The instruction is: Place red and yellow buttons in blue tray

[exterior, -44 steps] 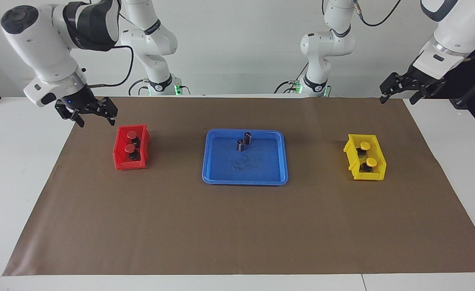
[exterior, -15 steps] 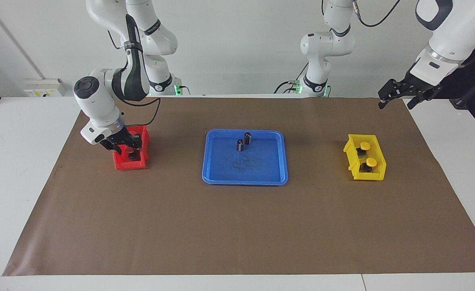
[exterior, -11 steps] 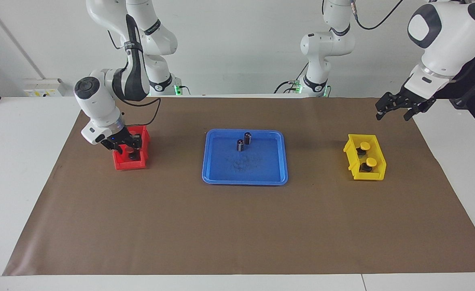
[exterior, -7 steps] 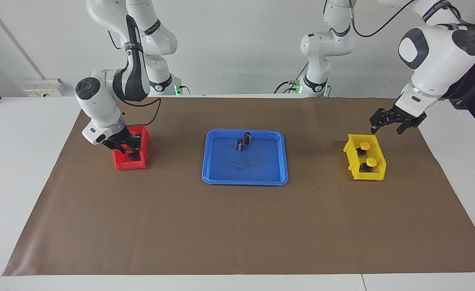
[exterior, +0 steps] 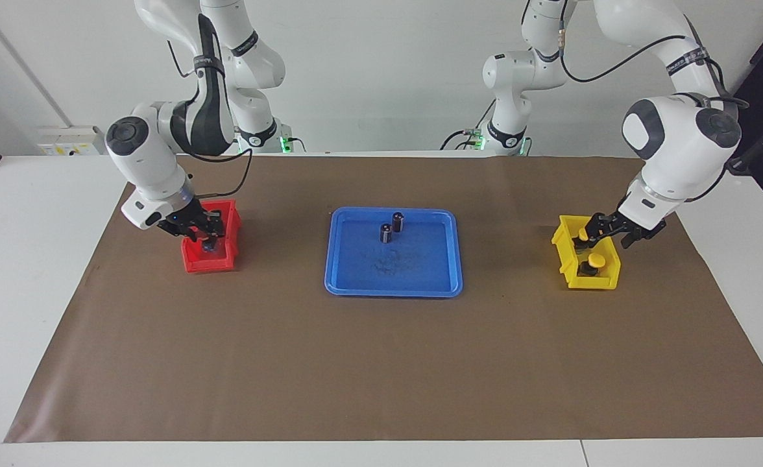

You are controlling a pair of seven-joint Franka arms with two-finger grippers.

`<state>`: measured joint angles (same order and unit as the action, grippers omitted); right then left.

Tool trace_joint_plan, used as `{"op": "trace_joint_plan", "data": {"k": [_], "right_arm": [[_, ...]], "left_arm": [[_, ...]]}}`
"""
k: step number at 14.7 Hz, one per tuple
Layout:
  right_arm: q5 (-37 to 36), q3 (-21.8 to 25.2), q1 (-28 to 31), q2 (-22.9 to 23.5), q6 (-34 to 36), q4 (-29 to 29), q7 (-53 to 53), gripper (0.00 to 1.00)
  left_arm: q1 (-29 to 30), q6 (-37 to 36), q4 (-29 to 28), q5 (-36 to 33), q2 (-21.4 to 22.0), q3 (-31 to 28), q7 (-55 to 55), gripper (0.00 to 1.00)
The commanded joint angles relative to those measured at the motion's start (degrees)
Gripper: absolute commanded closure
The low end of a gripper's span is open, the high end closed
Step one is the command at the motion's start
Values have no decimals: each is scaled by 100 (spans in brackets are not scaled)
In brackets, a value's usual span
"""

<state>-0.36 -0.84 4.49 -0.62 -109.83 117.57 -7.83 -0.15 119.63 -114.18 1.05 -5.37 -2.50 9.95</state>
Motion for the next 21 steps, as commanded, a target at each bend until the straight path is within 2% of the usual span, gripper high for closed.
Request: {"op": "trace_joint_plan", "data": {"k": [1,3,5,10,14,20,21], "right_arm": [[36,-31,-368,518,1163,-1522,341,79],[44,-31,-955,878,1237,-2139,1236,79],[394,-31,-1519,1019,887,-2334,2308,83],[335,-13,-2987,2424,209,-3344,4428,83],[168,-31,-3393,2892,-643,-3311,5036,83],[168,-31,-3569,2927,-715,-3004,5064,79],[168,-31,-3595,2892,-689,-2898,5055,78]], "left_arm": [[155,569,-482,-97,107,22,139,29],[155,596,-526,-97,98,22,139,31],[155,623,-553,-97,98,31,121,31],[94,755,-553,-97,54,31,86,32],[67,860,-553,-97,-104,31,77,32],[67,878,-667,-97,-96,31,77,32],[59,869,-667,-97,-96,31,69,35]]}}
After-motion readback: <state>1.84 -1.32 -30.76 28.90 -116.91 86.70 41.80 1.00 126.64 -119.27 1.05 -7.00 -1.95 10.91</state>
